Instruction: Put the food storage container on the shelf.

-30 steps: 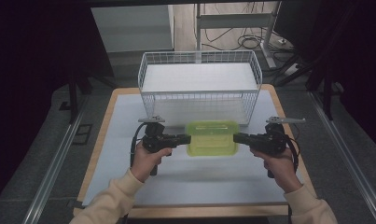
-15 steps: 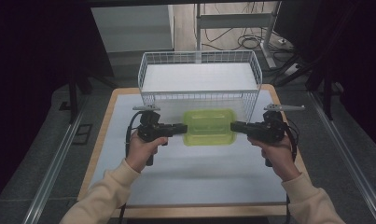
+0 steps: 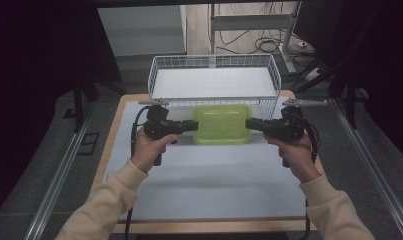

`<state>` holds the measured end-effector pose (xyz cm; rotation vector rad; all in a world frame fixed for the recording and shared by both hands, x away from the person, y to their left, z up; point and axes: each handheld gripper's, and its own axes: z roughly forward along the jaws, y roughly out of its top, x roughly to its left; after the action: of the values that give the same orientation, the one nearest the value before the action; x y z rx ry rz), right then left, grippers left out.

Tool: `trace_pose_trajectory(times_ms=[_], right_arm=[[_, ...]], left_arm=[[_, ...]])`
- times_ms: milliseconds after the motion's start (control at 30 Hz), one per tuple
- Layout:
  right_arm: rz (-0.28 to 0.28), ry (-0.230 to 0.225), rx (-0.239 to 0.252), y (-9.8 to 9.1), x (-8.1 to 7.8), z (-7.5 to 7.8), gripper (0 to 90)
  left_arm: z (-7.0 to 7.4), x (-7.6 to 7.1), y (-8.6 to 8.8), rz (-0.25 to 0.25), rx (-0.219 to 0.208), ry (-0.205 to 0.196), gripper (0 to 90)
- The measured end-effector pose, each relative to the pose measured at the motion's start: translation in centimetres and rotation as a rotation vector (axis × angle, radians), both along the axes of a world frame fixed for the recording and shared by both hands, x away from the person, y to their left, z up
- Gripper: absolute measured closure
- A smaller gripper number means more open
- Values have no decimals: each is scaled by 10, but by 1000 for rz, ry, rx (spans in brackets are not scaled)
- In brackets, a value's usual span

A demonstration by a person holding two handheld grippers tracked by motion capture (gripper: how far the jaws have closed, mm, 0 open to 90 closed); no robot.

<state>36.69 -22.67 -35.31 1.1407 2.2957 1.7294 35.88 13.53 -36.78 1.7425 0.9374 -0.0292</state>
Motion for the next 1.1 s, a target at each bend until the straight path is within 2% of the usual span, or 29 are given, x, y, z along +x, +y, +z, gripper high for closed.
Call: trace_pose_trajectory(times_ms=[100,267,767,933,1100], right_arm=[[1,-10,11,0,4,5,808],[0,-20,17,1,8,16,808],[-8,-24,25,5,28,33,809],[-14,-45,8,8,33,43,809],[-14,-49,2,9,39,50,810]], left_arm=[[9,3,0,-2,8,-17,807],[19,9,2,-4,1,-21,808],[36,31,7,-7,1,-25,808],[41,39,7,-6,-15,-20,807],[48,44,9,1,-12,-28,808]])
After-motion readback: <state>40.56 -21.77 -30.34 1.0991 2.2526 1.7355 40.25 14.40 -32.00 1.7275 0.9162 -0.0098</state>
